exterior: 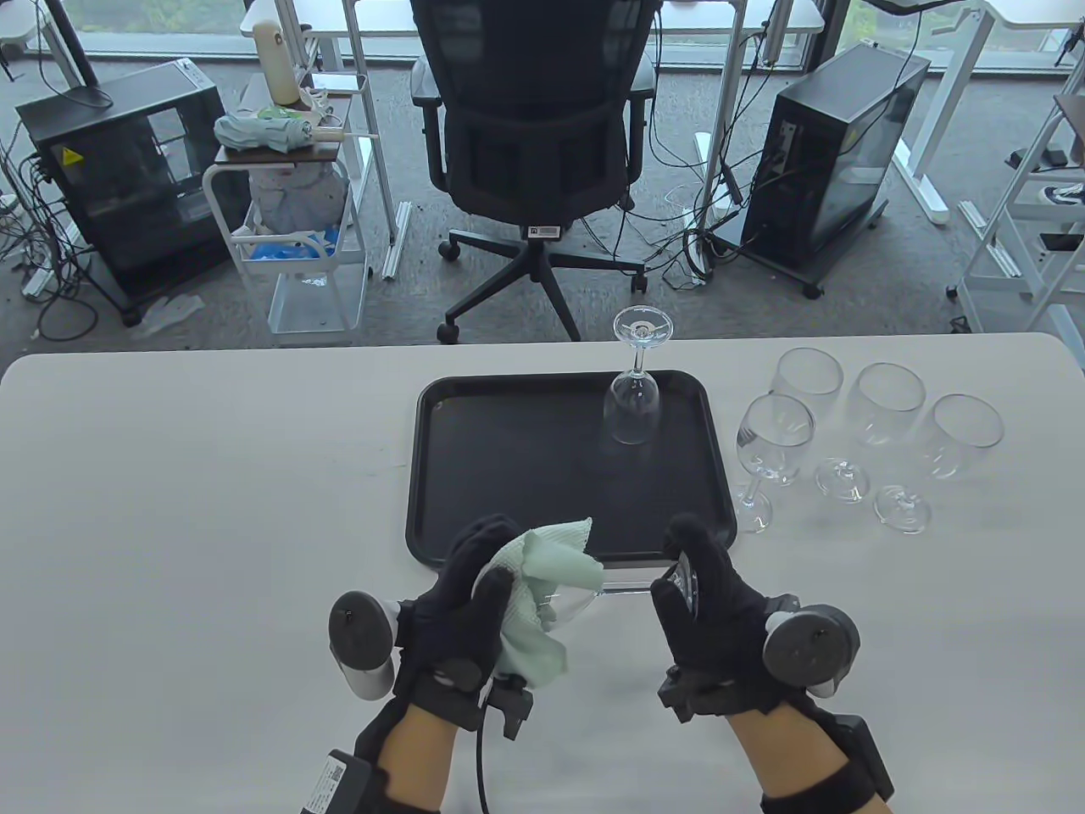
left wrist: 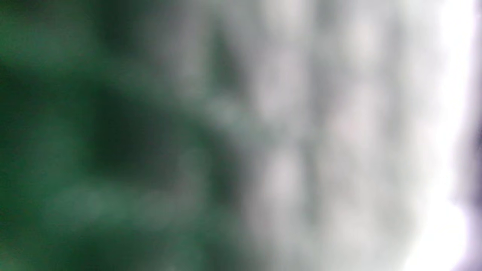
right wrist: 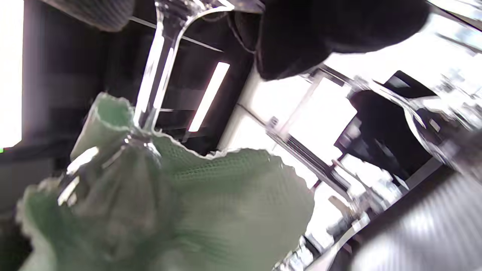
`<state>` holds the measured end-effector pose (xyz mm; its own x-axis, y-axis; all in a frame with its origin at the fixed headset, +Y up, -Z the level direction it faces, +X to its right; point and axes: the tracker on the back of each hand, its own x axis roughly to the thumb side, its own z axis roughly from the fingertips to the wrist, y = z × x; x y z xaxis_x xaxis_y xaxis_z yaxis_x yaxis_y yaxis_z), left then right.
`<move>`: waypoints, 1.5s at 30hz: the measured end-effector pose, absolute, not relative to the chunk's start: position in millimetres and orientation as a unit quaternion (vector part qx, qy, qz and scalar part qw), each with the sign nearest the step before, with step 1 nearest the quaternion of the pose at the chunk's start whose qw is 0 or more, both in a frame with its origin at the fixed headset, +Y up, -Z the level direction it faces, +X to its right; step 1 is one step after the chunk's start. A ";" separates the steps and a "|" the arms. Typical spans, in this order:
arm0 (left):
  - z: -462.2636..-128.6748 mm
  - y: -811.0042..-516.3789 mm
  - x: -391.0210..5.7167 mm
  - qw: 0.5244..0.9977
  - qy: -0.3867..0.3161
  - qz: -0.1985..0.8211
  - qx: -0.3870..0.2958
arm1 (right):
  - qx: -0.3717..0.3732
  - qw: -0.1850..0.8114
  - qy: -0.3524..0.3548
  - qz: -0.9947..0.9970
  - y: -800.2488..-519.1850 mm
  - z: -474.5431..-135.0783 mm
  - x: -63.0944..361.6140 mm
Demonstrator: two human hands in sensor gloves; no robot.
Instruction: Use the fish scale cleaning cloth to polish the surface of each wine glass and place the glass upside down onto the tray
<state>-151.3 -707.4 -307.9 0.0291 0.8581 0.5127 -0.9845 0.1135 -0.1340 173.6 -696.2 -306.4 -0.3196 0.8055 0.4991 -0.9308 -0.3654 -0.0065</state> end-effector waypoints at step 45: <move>-316.7 -704.3 -175.6 0.660 -0.226 0.704 0.130 | 0.034 0.040 -0.105 0.993 -648.8 -513.8 9.7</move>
<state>-175.6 -704.3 -316.7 -0.0943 0.8711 0.4820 -0.9889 -0.0260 -0.1464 9.7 -648.8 -513.8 -0.9945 0.0713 0.0761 -0.0857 -0.9747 -0.2066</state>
